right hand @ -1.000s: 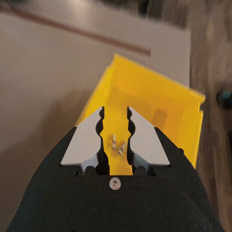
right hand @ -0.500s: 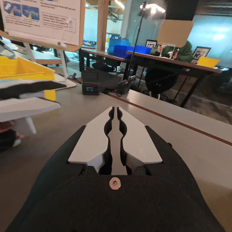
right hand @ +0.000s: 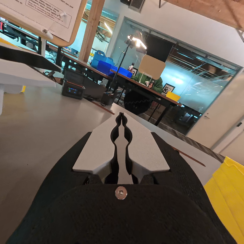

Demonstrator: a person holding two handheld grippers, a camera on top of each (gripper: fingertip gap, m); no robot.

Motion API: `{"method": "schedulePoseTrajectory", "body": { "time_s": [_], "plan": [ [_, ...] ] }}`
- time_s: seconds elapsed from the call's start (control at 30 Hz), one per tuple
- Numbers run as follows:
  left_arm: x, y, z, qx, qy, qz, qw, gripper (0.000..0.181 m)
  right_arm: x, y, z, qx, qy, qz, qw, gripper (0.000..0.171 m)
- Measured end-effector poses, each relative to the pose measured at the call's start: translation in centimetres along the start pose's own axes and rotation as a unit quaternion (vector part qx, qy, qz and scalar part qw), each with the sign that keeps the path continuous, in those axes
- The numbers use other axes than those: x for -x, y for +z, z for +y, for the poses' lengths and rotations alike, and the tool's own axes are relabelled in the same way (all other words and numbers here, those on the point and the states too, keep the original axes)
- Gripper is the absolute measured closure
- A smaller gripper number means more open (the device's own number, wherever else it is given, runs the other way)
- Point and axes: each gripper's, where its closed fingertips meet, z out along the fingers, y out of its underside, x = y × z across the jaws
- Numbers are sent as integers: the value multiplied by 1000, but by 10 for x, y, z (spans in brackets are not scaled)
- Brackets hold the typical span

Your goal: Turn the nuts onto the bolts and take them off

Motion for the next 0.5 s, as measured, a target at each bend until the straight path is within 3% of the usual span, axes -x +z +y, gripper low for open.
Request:
{"method": "schedulePoseTrajectory", "body": {
  "time_s": [0.1,0.2,0.33,0.37,0.43,0.5],
  "plan": [
    [-18,1,-10,10,0,36,999,138,0,-1,0,-2,2,-2,1000,171],
    [-46,-9,-67,-40,-106,108,988,134,4,-1,-1,-4,-6,-10,1000,171],
    [-29,-32,-117,-15,-121,82,989,134,4,-2,-2,-9,1,-16,1000,171],
    [-13,-38,-123,13,-117,61,991,127,6,-2,-3,-12,2,-20,1000,171],
    [29,-49,-116,118,-116,11,986,86,9,0,-2,-10,-4,-24,1000,171],
    [76,-70,-92,243,-103,-38,964,67,13,1,-2,-10,-16,-32,999,171]
  ]
}}
